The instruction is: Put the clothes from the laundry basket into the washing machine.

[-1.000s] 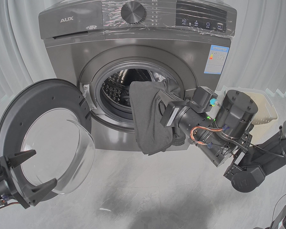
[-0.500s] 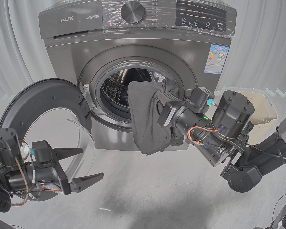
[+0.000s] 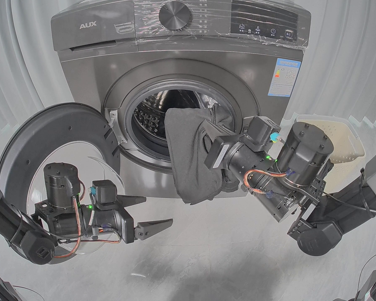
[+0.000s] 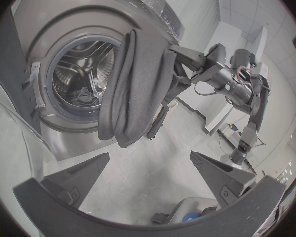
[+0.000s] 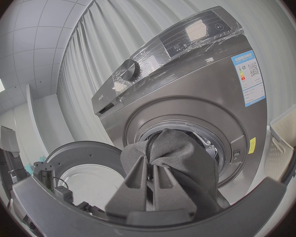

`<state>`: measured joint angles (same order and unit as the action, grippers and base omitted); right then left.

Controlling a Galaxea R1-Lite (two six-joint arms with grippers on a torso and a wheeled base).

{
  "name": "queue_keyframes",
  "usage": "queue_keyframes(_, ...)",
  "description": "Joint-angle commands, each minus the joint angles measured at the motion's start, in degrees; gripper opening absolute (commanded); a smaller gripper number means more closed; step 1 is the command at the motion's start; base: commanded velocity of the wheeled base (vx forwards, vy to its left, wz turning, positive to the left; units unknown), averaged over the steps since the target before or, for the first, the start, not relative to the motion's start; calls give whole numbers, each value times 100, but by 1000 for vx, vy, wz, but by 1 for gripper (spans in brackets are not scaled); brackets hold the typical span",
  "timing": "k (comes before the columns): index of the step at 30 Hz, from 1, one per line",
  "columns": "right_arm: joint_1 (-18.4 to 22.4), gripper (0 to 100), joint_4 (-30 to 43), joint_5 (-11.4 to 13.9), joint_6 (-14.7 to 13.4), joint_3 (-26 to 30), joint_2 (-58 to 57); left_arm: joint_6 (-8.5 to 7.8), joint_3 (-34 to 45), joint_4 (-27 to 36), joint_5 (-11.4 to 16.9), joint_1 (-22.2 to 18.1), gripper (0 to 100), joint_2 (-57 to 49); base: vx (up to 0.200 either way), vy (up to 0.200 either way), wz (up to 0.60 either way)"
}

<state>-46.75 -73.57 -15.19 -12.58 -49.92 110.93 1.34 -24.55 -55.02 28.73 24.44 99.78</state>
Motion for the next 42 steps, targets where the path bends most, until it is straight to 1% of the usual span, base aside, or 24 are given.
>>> queue_keyframes(1, -27, 0, -61, -2, 10, -9, 51, 217, -287, -9, 1, 78, 100, 437, 0, 0, 0)
queue_keyframes(2, -36, 0, -87, -2, 10, -9, 60, 279, -349, -9, 1, 105, 100, 507, 0, 0, 0)
queue_keyframes(3, -36, 0, -105, 7, 10, 0, 69, 305, -419, -9, 1, 105, 100, 613, 0, 0, 0)
queue_keyframes(9, -62, 0, -131, -2, 10, 9, 95, 297, -700, -71, 1, 105, 100, 1087, 0, 0, 0)
queue_keyframes(14, -62, 0, -131, -2, 10, 9, 95, 332, -832, -326, 1, 105, 100, 1342, 0, 0, 0)
queue_keyframes(17, -97, 0, -193, -2, 10, 9, 121, 455, -929, -431, 1, 149, 100, 1474, 0, 0, 0)
queue_keyframes(24, -115, 0, -325, -2, 28, 9, 244, 499, -1245, -651, -17, 193, 100, 2010, 0, 0, 0)
queue_keyframes(27, -133, 0, -333, -2, 28, 9, 253, 595, -1412, -677, -17, 193, 100, 2160, 0, 0, 0)
queue_keyframes(29, -194, 0, -333, -2, 28, 9, 244, 754, -1544, -703, -17, 193, 100, 2186, 0, 0, 0)
queue_keyframes(32, -194, 0, -333, -2, 28, 9, 244, 833, -1614, -712, -17, 201, 100, 2195, 0, 0, 0)
queue_keyframes(39, -203, 0, -421, -2, 28, 9, 253, 833, -1816, -712, -52, 184, 100, 2371, 0, 0, 0)
queue_keyframes(40, -203, 0, -421, -2, 28, 9, 253, 815, -1816, -721, -105, 166, 100, 2397, 0, 0, 0)
queue_keyframes(42, -203, 0, -421, -2, 28, 9, 244, 815, -1834, -721, -122, 157, 100, 2406, 0, 0, 0)
